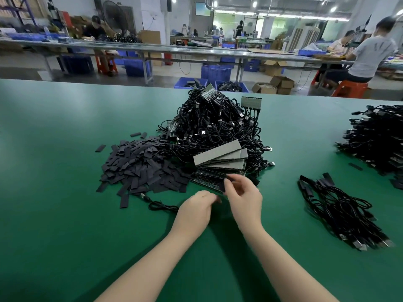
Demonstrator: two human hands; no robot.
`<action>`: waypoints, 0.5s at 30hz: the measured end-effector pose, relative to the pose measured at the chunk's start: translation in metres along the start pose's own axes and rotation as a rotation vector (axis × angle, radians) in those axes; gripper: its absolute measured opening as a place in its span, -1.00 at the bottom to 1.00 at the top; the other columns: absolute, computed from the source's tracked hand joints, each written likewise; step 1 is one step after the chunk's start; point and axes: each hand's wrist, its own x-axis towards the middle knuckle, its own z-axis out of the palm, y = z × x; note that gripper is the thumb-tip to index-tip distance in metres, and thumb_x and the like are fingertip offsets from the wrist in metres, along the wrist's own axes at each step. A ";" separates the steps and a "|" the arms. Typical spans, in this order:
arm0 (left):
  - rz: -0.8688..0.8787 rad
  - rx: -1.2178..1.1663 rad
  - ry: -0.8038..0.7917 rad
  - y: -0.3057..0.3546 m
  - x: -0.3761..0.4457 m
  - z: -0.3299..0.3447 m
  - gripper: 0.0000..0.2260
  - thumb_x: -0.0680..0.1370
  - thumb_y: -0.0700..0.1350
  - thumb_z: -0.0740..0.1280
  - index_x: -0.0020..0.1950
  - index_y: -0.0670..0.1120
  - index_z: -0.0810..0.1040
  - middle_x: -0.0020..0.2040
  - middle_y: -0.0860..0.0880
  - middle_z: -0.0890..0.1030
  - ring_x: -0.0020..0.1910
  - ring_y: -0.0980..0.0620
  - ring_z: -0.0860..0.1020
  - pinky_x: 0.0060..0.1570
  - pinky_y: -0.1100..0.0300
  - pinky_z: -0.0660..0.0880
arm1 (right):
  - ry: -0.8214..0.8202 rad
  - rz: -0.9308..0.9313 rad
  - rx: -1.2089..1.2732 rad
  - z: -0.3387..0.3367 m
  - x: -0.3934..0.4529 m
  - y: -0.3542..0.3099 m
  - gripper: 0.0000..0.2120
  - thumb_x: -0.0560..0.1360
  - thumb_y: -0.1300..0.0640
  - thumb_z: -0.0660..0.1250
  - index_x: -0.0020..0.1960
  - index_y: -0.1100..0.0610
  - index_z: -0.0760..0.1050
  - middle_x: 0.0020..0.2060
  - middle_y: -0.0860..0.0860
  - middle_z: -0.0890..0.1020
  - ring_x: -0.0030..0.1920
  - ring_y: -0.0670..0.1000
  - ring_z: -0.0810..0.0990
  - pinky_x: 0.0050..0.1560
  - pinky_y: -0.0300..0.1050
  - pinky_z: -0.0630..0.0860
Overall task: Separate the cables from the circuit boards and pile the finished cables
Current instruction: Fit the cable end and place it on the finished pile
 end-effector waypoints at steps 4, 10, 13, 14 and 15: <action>0.021 -0.018 -0.025 0.005 0.005 0.001 -0.67 0.62 -0.25 0.16 0.25 0.02 0.60 0.20 0.07 0.58 0.18 0.07 0.51 0.19 0.14 0.42 | 0.003 0.150 0.053 -0.018 -0.007 0.024 -0.86 0.52 0.15 0.44 -0.07 -0.11 0.61 -0.36 -0.11 0.68 -0.37 -0.15 0.63 -0.20 -0.23 0.51; 0.040 -0.095 0.116 0.011 0.004 0.009 -0.71 0.57 -0.31 0.20 0.14 -0.05 0.64 0.10 0.05 0.62 0.11 0.06 0.52 0.12 0.18 0.44 | -0.053 0.160 0.085 -0.020 -0.003 0.031 -0.75 0.52 0.18 0.45 0.06 -0.15 0.57 -0.31 -0.02 0.71 -0.36 -0.09 0.64 -0.14 -0.11 0.62; 0.056 -0.103 0.130 0.011 0.000 0.010 -0.73 0.53 -0.29 0.24 0.14 -0.06 0.63 0.09 0.06 0.61 0.10 0.09 0.52 0.15 0.21 0.43 | -0.066 0.142 0.069 -0.020 -0.006 0.031 -0.76 0.51 0.18 0.46 0.03 -0.15 0.59 -0.30 -0.03 0.71 -0.34 -0.08 0.65 -0.14 -0.08 0.61; 0.053 -0.111 0.128 0.011 -0.002 0.009 -0.73 0.52 -0.25 0.27 0.15 -0.05 0.62 0.09 0.08 0.60 0.06 0.12 0.51 0.13 0.25 0.43 | -0.064 0.142 0.068 -0.020 -0.006 0.032 -0.78 0.50 0.17 0.47 0.01 -0.13 0.60 -0.30 -0.03 0.71 -0.33 -0.08 0.66 -0.13 -0.06 0.60; 0.049 -0.121 0.123 0.011 -0.003 0.009 -0.74 0.51 -0.21 0.30 0.16 -0.03 0.62 0.08 0.10 0.58 0.00 0.17 0.49 0.10 0.29 0.43 | -0.061 0.147 0.074 -0.020 -0.007 0.032 -0.80 0.49 0.17 0.49 -0.01 -0.11 0.61 -0.30 -0.03 0.71 -0.32 -0.07 0.67 -0.11 -0.01 0.62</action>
